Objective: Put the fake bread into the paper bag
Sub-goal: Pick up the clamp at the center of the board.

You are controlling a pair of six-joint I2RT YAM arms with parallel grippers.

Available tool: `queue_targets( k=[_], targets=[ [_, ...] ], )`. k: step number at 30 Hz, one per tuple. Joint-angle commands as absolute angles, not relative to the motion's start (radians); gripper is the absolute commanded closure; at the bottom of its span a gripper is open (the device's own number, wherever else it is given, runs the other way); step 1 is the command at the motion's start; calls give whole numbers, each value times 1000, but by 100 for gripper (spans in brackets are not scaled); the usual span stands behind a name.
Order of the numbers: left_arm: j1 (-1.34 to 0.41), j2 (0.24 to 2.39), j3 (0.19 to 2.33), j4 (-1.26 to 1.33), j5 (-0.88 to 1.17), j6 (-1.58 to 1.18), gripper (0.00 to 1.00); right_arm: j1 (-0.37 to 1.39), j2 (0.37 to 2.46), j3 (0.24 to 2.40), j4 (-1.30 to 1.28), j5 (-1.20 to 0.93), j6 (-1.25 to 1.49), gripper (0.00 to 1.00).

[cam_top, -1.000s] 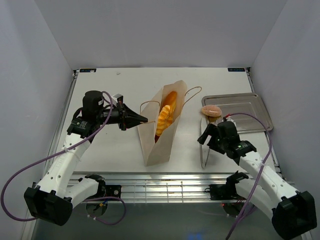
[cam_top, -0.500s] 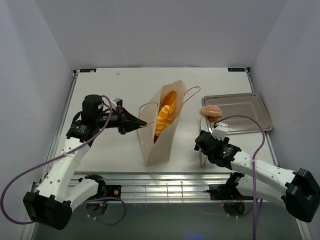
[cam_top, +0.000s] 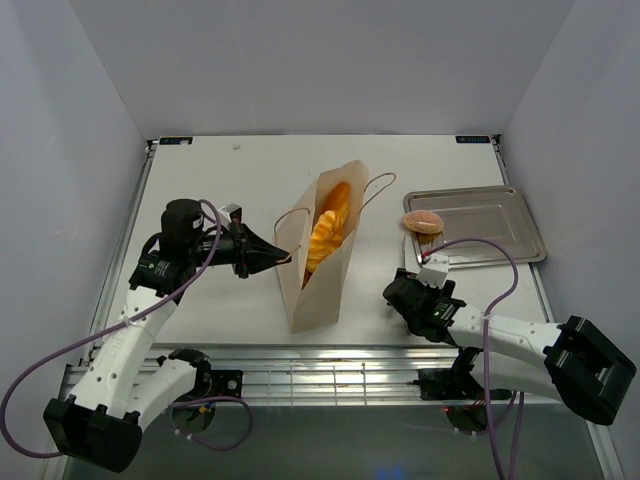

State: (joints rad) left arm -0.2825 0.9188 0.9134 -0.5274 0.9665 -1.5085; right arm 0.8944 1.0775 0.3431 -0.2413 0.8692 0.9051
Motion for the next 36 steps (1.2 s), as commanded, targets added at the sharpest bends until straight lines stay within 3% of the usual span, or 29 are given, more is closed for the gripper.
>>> queue_targets(
  k=[1, 6, 7, 12, 15, 18, 19, 21, 24, 29, 36],
  targets=[
    [-282, 865, 887, -557, 960, -1499, 100, 928, 1078, 327, -75, 957, 870, 6],
    [-282, 848, 876, -564, 951, -1511, 100, 933, 1172, 310, 21, 943, 893, 0],
    [-284, 847, 880, -568, 948, -1508, 100, 949, 1189, 305, 43, 940, 893, 6],
    [-282, 842, 876, -569, 937, -1491, 100, 1026, 1334, 301, 28, 1006, 1043, 11],
    [-282, 831, 865, -571, 931, -1479, 100, 1080, 1419, 308, 6, 1046, 1126, 24],
    [-282, 815, 853, -569, 925, -1477, 100, 1117, 1469, 325, -35, 1066, 1178, 42],
    [-282, 808, 848, -571, 925, -1480, 100, 1133, 1483, 334, -44, 1066, 1198, 52],
    [-282, 802, 842, -569, 922, -1483, 100, 1146, 1480, 347, -116, 1052, 1239, 61],
    [-282, 802, 854, -571, 916, -1497, 100, 1187, 1412, 353, -260, 1034, 1319, 80],
    [-282, 844, 908, -568, 916, -1522, 100, 1186, 1110, 363, -356, 951, 1189, 92],
    [-284, 903, 968, -512, 919, -1546, 100, 944, 709, 488, -345, 488, 936, 92]
  ],
)
